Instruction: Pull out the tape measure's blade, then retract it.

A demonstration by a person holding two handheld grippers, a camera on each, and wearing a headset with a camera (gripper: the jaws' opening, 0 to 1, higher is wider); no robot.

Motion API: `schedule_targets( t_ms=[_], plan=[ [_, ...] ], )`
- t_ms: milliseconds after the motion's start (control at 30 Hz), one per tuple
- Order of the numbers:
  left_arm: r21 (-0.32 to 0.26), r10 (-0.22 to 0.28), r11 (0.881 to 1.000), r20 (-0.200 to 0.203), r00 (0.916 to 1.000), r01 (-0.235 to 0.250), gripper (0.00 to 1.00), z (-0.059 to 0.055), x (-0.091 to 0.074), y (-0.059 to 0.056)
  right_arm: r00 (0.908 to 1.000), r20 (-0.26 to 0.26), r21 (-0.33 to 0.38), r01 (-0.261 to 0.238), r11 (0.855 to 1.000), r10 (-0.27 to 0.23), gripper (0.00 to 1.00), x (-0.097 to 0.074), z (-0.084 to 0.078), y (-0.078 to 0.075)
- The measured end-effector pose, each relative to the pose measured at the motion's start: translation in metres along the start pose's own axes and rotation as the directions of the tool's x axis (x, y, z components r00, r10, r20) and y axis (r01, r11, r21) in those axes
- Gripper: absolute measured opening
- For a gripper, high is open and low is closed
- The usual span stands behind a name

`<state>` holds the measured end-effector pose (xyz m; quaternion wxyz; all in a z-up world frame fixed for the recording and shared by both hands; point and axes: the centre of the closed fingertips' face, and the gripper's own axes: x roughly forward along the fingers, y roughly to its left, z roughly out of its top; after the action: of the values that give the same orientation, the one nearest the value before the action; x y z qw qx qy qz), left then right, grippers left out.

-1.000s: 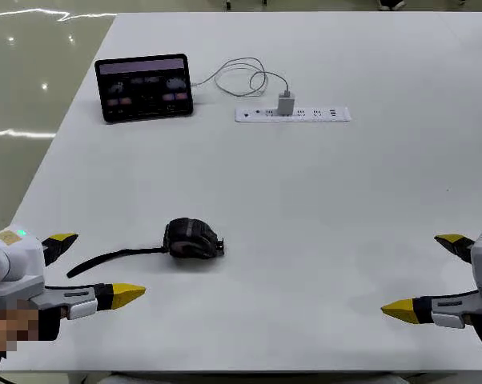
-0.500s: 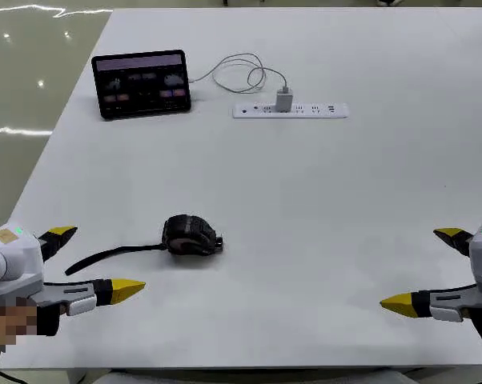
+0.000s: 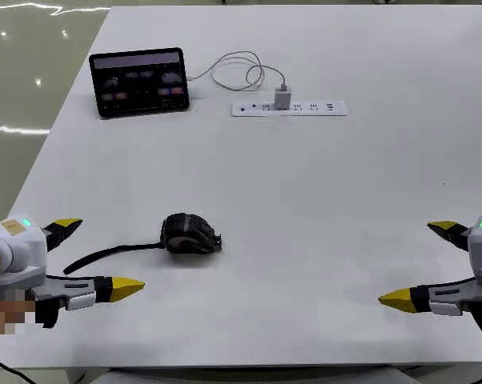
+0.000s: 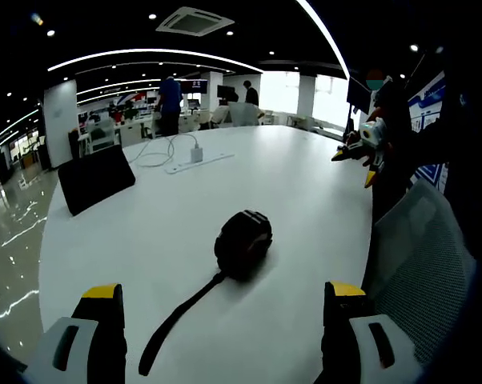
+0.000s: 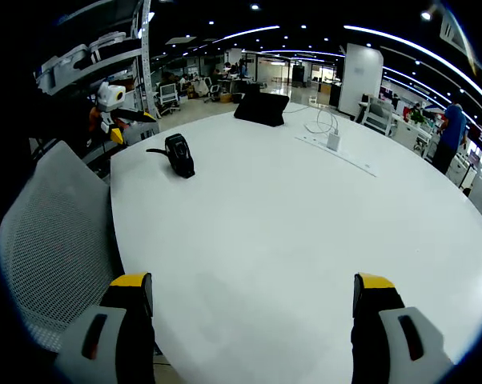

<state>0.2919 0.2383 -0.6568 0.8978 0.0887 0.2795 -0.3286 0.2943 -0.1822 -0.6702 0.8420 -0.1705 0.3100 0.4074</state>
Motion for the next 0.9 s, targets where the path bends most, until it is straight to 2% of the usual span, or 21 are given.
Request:
schedule_targets(
  t_ms=[67, 133, 200, 267, 367, 467, 533, 600, 667, 733, 833, 900],
  plan=[
    [0.001, -0.016, 1.0, -0.017, 0.9997, 0.016, 1.0, 0.001, 0.002, 0.0, 1.0, -0.003, -0.001, -0.003, 1.0, 0.003, 1.0, 0.001, 0.001, -0.001],
    [0.019, -0.008, 1.0, -0.042, 0.9991, 0.009, 1.0, 0.001, 0.004, 0.004, 1.0, -0.005, -0.004, -0.008, 1.0, 0.008, 1.0, 0.002, 0.003, -0.001],
    [0.022, -0.02, 1.0, -0.039, 0.9991, 0.02, 1.0, 0.006, 0.005, 0.004, 0.9999, -0.003, -0.019, -0.015, 1.0, 0.015, 1.0, 0.004, 0.006, -0.001],
    [0.013, -0.047, 0.999, -0.038, 0.9982, 0.047, 1.0, 0.009, 0.008, 0.003, 0.9998, -0.009, -0.014, -0.02, 1.0, 0.02, 1.0, 0.006, 0.008, 0.0],
    [0.01, -0.08, 0.997, -0.08, 0.9936, 0.081, 1.0, 0.007, 0.013, 0.002, 0.9992, -0.004, -0.031, -0.04, 0.999, 0.04, 1.0, 0.009, 0.014, 0.004],
    [0.067, -0.087, 0.994, -0.068, 0.9939, 0.091, 1.0, 0.013, 0.019, 0.003, 0.9977, -0.005, -0.046, -0.068, 0.997, 0.068, 1.0, 0.015, 0.017, 0.008],
    [0.065, -0.099, 0.993, -0.069, 0.9927, 0.103, 1.0, 0.016, 0.022, 0.004, 0.9973, 0.0, -0.063, -0.073, 0.995, 0.073, 1.0, 0.019, 0.021, 0.009],
    [0.065, -0.127, 0.989, -0.086, 0.9882, 0.133, 1.0, 0.017, 0.027, 0.001, 0.9968, 0.0, -0.074, -0.08, 0.994, 0.08, 1.0, 0.024, 0.026, 0.009],
    [0.11, -0.135, 0.983, -0.108, 0.985, 0.147, 1.0, 0.019, 0.033, 0.001, 0.9946, 0.012, -0.083, -0.102, 0.991, 0.103, 1.0, 0.028, 0.033, 0.013],
    [0.115, -0.148, 0.98, -0.114, 0.9824, 0.161, 1.0, 0.022, 0.038, 0.0, 0.994, 0.009, -0.098, -0.108, 0.989, 0.109, 1.0, 0.032, 0.037, 0.015],
    [0.137, -0.188, 0.969, -0.128, 0.9737, 0.205, 1.0, 0.026, 0.045, -0.005, 0.9918, 0.008, -0.113, -0.126, 0.986, 0.127, 1.0, 0.039, 0.043, 0.017],
    [0.169, -0.209, 0.957, -0.156, 0.9653, 0.235, 0.97, 0.026, 0.049, -0.007, 0.9911, 0.013, -0.148, -0.129, 0.98, 0.133, 1.0, 0.044, 0.047, 0.018]
  ],
)
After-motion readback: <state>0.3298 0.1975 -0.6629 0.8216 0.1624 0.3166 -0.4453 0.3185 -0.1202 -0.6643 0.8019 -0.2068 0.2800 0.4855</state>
